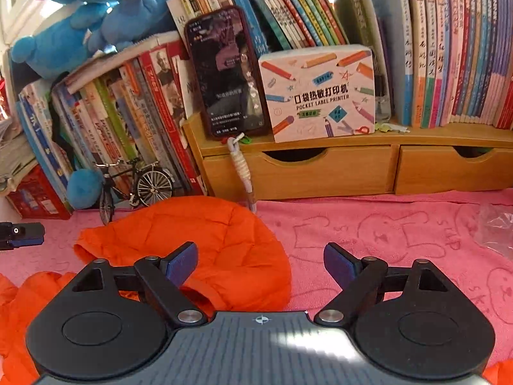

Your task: Fold clothes

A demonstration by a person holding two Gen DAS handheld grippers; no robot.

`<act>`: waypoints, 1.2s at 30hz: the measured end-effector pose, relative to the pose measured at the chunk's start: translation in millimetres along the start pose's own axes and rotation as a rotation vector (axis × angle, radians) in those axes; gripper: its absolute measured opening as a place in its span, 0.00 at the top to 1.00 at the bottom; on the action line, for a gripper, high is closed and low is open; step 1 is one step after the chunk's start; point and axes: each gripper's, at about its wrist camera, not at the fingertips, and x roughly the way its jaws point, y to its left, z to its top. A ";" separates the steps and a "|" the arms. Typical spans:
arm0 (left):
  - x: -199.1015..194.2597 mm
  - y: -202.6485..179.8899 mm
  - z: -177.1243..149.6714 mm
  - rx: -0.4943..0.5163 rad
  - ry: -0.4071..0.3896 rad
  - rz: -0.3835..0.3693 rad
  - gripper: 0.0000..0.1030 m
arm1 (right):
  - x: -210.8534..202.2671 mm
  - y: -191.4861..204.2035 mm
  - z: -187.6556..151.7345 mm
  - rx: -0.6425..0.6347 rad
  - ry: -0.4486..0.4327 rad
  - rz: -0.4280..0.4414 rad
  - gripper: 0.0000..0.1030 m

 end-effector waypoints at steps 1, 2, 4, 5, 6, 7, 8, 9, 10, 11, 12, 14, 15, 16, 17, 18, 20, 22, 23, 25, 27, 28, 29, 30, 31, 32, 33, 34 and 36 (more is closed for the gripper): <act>16.4 -3.3 2.5 0.017 0.021 0.015 0.35 | 15.6 1.3 0.5 -0.017 0.025 -0.020 0.17; 30.5 -5.6 4.1 0.031 0.041 0.022 0.35 | 29.3 1.3 0.2 -0.025 0.051 -0.025 0.17; 51.3 -7.8 4.9 0.050 0.085 0.009 0.35 | 50.9 -0.8 -1.6 -0.023 0.098 -0.003 0.17; 60.8 -8.5 5.1 0.058 0.107 -0.001 0.35 | 57.8 -1.8 -3.0 -0.018 0.119 0.029 0.17; 70.4 -8.9 4.5 0.067 0.141 -0.030 0.35 | 64.4 -2.6 -4.8 -0.014 0.140 0.068 0.17; 76.8 -10.9 2.3 0.089 0.163 -0.053 0.35 | 69.2 -1.9 -7.8 -0.026 0.145 0.093 0.15; 81.2 -14.0 -0.7 0.119 0.173 -0.065 0.35 | 71.3 0.6 -11.1 -0.053 0.136 0.099 0.15; 85.7 -17.1 -3.7 0.149 0.184 -0.078 0.32 | 72.2 5.2 -14.6 -0.098 0.124 0.097 0.17; 88.9 -22.2 -7.1 0.186 0.184 -0.065 0.35 | 72.1 10.9 -18.1 -0.143 0.109 0.095 0.34; 89.1 -28.2 -11.8 0.225 0.162 -0.038 0.43 | 70.7 16.7 -20.9 -0.175 0.094 0.093 0.58; 86.0 -32.6 -16.6 0.246 0.131 -0.020 0.60 | 69.0 21.9 -23.6 -0.191 0.083 0.091 0.68; 77.2 -39.7 -25.7 0.268 0.067 0.004 0.77 | 58.0 40.7 -29.7 -0.272 0.015 0.044 0.84; 69.4 -43.1 -28.4 0.282 0.022 0.011 0.83 | 49.0 53.4 -30.4 -0.334 -0.041 0.004 0.85; 59.5 -46.3 -30.0 0.298 -0.033 0.015 0.84 | 38.2 65.7 -30.1 -0.398 -0.112 -0.035 0.86; 46.8 -49.6 -32.3 0.317 -0.104 0.023 0.85 | 27.3 77.1 -30.4 -0.456 -0.184 -0.067 0.87; 32.4 -53.4 -34.0 0.341 -0.184 0.031 0.85 | 15.5 88.1 -32.4 -0.526 -0.284 -0.110 0.87; 9.1 -60.3 -34.7 0.392 -0.325 0.048 0.85 | -9.1 109.9 -38.5 -0.677 -0.521 -0.210 0.87; -11.1 -67.1 -33.7 0.450 -0.459 0.083 0.84 | -18.9 122.7 -39.4 -0.776 -0.679 -0.283 0.87; -13.5 -68.5 -31.1 0.465 -0.480 0.097 0.83 | -19.2 125.7 -35.6 -0.793 -0.713 -0.300 0.86; -1.8 -65.5 -25.1 0.453 -0.425 0.117 0.82 | -12.9 122.8 -22.5 -0.758 -0.686 -0.285 0.86; 16.2 -62.4 -24.8 0.449 -0.355 0.144 0.81 | 4.5 117.9 -16.9 -0.719 -0.619 -0.276 0.86; 27.4 -62.4 -26.7 0.457 -0.326 0.163 0.81 | 15.5 116.6 -18.0 -0.711 -0.581 -0.267 0.86; 37.3 -61.8 -31.2 0.468 -0.287 0.187 0.80 | 26.5 115.2 -19.2 -0.703 -0.543 -0.258 0.86; 46.1 -60.8 -36.0 0.476 -0.247 0.208 0.78 | 36.7 113.8 -22.3 -0.698 -0.505 -0.249 0.86; 57.7 -59.0 -40.1 0.481 -0.194 0.230 0.77 | 46.3 112.2 -26.7 -0.697 -0.466 -0.239 0.86; 69.1 -57.1 -43.5 0.484 -0.138 0.258 0.74 | 56.4 110.9 -30.3 -0.690 -0.420 -0.227 0.85; 78.1 -54.7 -45.6 0.481 -0.090 0.285 0.66 | 65.3 108.8 -32.2 -0.676 -0.371 -0.216 0.83; 83.5 -51.9 -46.0 0.471 -0.055 0.305 0.60 | 72.9 106.1 -33.3 -0.658 -0.321 -0.205 0.75; 74.0 -43.1 -41.2 0.419 -0.050 0.293 0.43 | 81.5 97.8 -29.4 -0.591 -0.235 -0.192 0.52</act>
